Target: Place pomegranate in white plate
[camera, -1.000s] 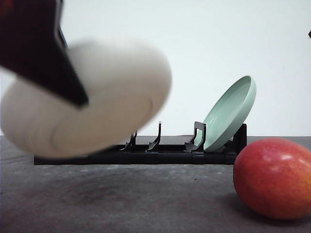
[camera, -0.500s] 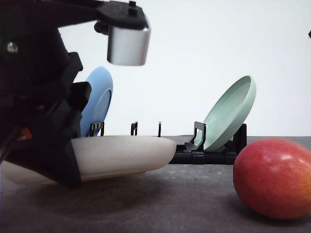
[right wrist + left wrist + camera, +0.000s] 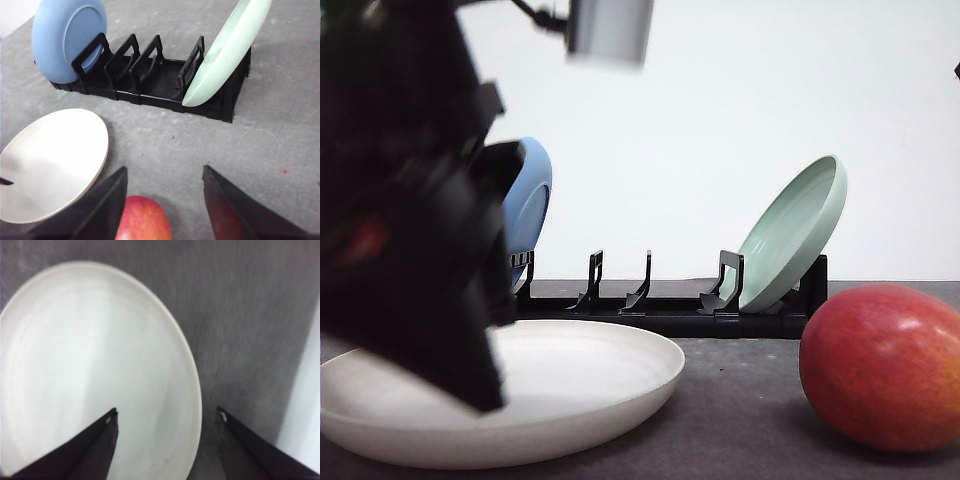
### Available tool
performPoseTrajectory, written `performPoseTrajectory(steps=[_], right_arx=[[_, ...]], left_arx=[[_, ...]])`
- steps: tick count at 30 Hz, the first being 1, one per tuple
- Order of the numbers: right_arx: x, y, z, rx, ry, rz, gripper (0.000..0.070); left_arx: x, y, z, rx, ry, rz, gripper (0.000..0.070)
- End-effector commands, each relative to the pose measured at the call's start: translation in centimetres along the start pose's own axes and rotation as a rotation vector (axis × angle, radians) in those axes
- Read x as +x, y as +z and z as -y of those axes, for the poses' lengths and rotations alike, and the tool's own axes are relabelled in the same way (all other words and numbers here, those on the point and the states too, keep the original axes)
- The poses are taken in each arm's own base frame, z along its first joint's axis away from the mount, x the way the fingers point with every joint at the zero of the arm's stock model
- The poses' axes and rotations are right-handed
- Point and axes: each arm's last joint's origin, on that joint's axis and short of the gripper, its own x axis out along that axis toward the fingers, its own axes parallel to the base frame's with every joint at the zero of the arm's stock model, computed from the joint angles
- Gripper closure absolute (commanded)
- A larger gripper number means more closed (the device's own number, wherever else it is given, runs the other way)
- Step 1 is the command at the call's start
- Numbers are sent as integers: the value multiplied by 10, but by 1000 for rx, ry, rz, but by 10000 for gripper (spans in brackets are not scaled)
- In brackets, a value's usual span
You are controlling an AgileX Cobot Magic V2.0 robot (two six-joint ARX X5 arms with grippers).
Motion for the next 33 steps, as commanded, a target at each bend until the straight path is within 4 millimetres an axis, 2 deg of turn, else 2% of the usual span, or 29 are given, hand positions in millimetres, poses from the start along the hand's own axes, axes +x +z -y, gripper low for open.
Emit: performPoseTrajectory(steps=[1, 5, 8, 14, 19, 26, 33], right_arx=[[-2, 4, -2, -16, 3, 20, 397], [-2, 4, -2, -16, 3, 20, 397], [-2, 4, -2, -16, 3, 20, 397], [-2, 4, -2, -16, 5, 20, 397], [-2, 4, -2, -16, 10, 19, 397], [-2, 4, -3, -7, 66, 5, 396], [5, 5, -4, 150, 124, -99, 395]], left_arx=[[-8, 3, -5, -86, -65, 57, 329], [-20, -5, -27, -309, -214, 150, 329], [-30, -15, -50, -481, -241, 214, 330], [-53, -47, -92, -698, -100, 302, 335], [-75, -79, -114, -841, 49, 357, 336], [-96, -116, -121, -997, 200, 456, 336], [-97, -138, -110, -1084, 294, 511, 336]])
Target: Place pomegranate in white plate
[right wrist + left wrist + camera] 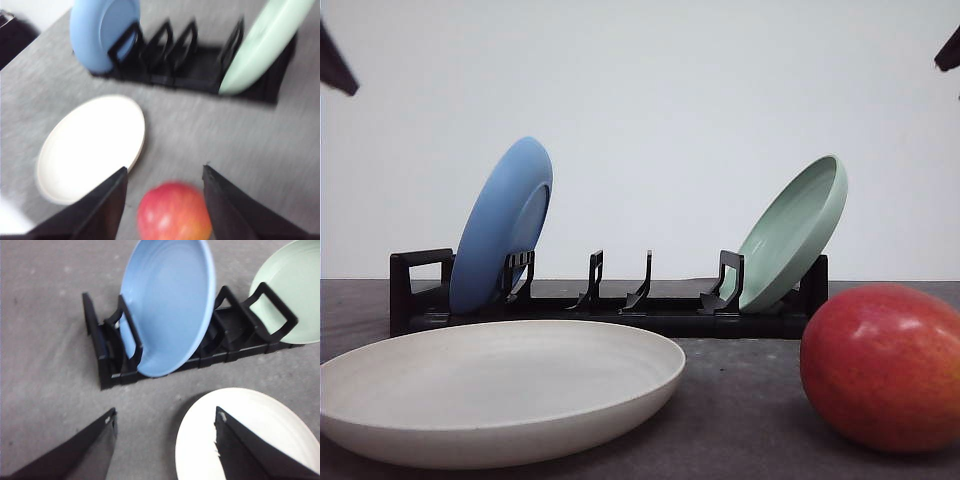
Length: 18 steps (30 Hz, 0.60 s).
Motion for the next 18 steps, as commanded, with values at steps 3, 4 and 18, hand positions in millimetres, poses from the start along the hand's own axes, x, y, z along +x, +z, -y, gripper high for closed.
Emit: performPoseTrajectory(steps=[3, 4, 18], right_arx=[[2, 8, -4, 68, -10, -75, 372], [3, 10, -5, 67, -16, -100, 345], [56, 12, -21, -36, -190, -420, 226]], left_arx=[[-3, -1, -1, -17, 1, 20, 336], [-4, 0, 0, -16, 0, 27, 336], [-5, 0, 0, -12, 2, 39, 347]])
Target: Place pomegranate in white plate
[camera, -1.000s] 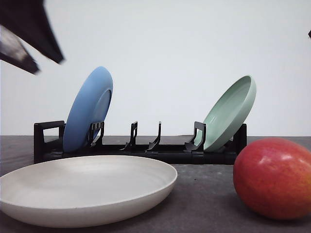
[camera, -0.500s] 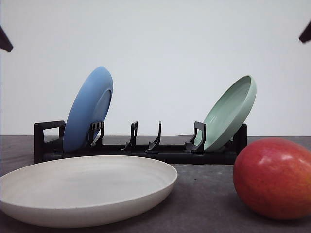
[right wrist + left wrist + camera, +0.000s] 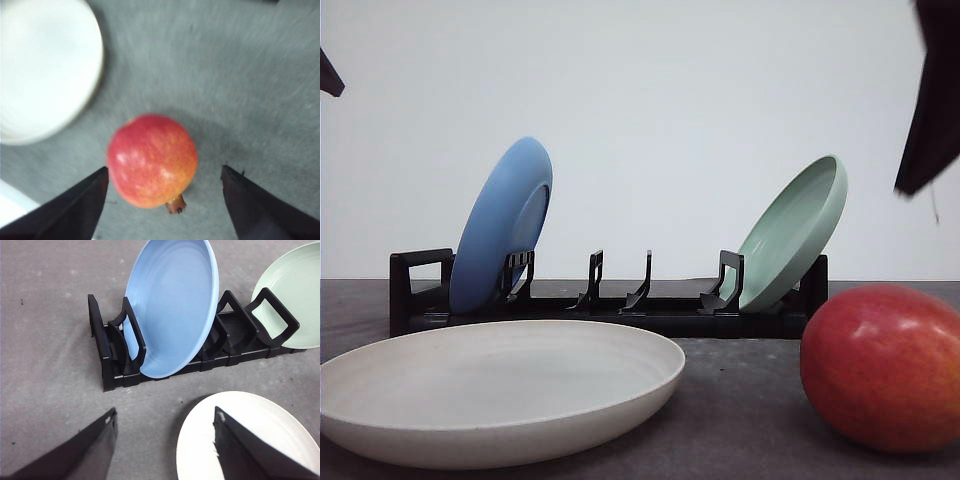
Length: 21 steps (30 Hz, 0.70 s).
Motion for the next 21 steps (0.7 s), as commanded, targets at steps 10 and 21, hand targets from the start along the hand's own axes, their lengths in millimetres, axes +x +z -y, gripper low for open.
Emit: performPoseTrajectory(steps=[10, 21], right_arx=[[38, 10, -26, -129, -6, -67, 130], [74, 9, -24, -165, -65, -209, 107]], left_arx=[[0, 3, 0, -2, -4, 10, 347], [0, 3, 0, -2, 6, 11, 347]])
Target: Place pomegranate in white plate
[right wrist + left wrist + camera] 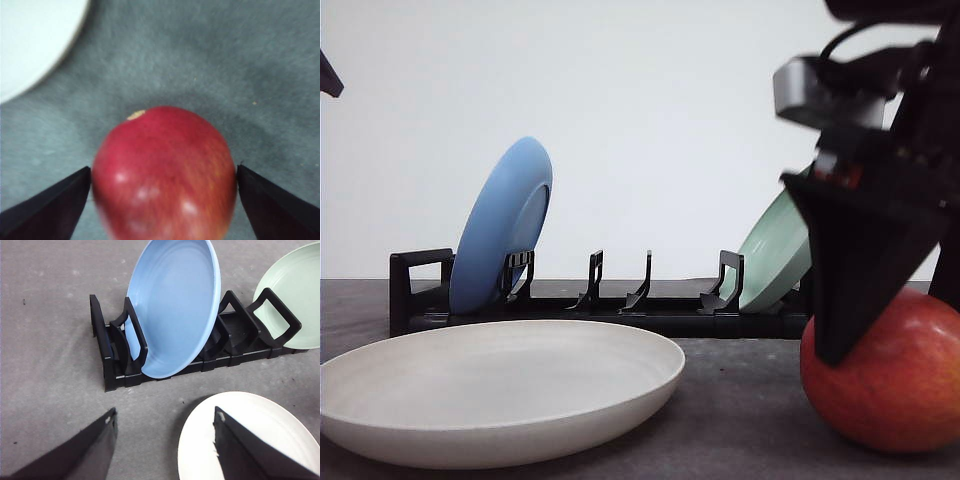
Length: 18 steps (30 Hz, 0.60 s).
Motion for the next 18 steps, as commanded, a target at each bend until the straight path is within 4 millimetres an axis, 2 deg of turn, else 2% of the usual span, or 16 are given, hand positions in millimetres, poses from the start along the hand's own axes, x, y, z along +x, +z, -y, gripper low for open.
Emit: performPoseTrajectory(steps=[1, 7, 10, 14, 18], right_arx=[[4, 5, -3, -25, 0, -10, 107], [15, 4, -2, -25, -10, -68, 120], [14, 4, -3, -20, 7, -75, 217], [6, 7, -4, -26, 10, -108, 233], [-8, 18, -10, -77, 30, -99, 233]], left_arx=[[0, 3, 0, -2, 0, 10, 347], [0, 3, 0, -3, 0, 10, 347], [0, 3, 0, -3, 0, 10, 347], [0, 3, 0, -3, 0, 10, 347], [0, 3, 0, -3, 0, 10, 347]])
